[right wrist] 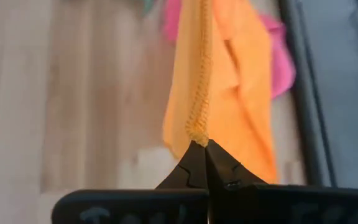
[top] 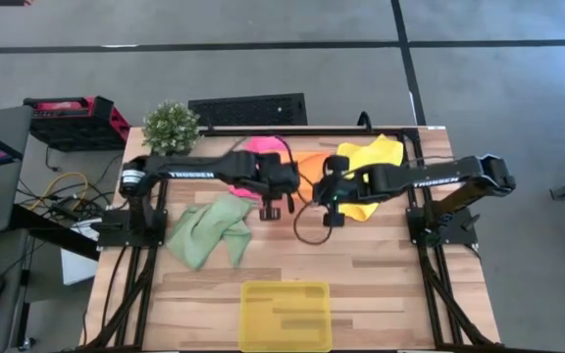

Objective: Fold microfiber towels
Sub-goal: Fold the orange microfiber cloth

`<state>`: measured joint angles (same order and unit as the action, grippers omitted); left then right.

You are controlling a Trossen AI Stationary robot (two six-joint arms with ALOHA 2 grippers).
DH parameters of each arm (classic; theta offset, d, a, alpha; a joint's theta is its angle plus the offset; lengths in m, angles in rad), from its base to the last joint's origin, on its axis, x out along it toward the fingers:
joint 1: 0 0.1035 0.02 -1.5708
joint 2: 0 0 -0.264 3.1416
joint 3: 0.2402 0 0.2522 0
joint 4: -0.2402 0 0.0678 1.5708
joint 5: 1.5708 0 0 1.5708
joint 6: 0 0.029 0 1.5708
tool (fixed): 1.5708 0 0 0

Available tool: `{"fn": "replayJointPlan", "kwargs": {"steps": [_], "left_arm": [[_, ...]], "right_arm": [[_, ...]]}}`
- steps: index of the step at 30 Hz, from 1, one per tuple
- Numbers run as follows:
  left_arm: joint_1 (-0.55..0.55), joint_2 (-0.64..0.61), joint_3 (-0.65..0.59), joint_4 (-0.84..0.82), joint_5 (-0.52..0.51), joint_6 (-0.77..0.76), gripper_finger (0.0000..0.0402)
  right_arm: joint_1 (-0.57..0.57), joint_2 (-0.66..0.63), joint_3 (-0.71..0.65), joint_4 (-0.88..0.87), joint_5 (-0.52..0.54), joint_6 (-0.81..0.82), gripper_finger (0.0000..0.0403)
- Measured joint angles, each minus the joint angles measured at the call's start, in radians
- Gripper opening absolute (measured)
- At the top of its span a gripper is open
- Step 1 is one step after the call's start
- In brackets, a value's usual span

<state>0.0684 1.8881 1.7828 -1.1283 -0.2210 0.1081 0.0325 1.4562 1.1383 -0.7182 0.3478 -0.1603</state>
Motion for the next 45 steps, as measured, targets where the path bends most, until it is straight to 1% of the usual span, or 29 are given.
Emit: {"fn": "replayJointPlan", "kwargs": {"steps": [6, 8, 11, 16, 20, 22, 25, 29, 34, 40, 45], "left_arm": [[-0.073, 0.039, -0.002, 0.028, 0.043, -0.066, 0.0], [-0.095, 0.045, -0.003, 0.029, 0.054, -0.092, 0.0], [-0.123, 0.05, -0.003, 0.043, 0.078, -0.128, 0.0], [-0.172, 0.056, -0.004, 0.057, 0.078, -0.19, 0.0], [-0.193, 0.07, -0.004, 0.061, 0.077, -0.192, 0.0001], [-0.199, 0.075, -0.005, 0.057, 0.078, -0.187, 0.0003], [-0.202, 0.075, -0.006, 0.022, 0.079, -0.201, 0.001], [-0.202, 0.076, -0.006, -0.013, 0.082, -0.226, 0.0029], [-0.202, 0.076, -0.006, -0.029, 0.084, -0.248, 0.0071], [-0.201, 0.076, -0.006, -0.025, 0.085, -0.26, 0.0129], [-0.2, 0.076, -0.006, -0.04, 0.084, -0.255, 0.0157]], "right_arm": [[0.093, 0.021, -0.001, -0.094, -0.005, 0.113, 0.0001], [0.121, 0.028, 0.002, -0.104, -0.031, 0.139, 0.0001], [0.161, 0.032, -0.001, -0.114, -0.074, 0.161, 0.0001], [0.217, 0.037, 0.0, -0.127, -0.078, 0.203, 0.0001], [0.23, 0.037, -0.002, -0.117, -0.084, 0.208, 0.0007], [0.231, 0.037, -0.002, -0.114, -0.089, 0.213, 0.002], [0.234, 0.038, -0.007, -0.16, -0.098, 0.213, 0.0048], [0.234, 0.038, -0.006, -0.197, -0.098, 0.218, 0.0081], [0.234, 0.038, -0.006, -0.212, -0.095, 0.263, 0.0124], [0.234, 0.038, -0.004, -0.209, -0.089, 0.266, 0.0186], [0.228, 0.038, -0.004, -0.215, -0.089, 0.266, 0.0219]]}}
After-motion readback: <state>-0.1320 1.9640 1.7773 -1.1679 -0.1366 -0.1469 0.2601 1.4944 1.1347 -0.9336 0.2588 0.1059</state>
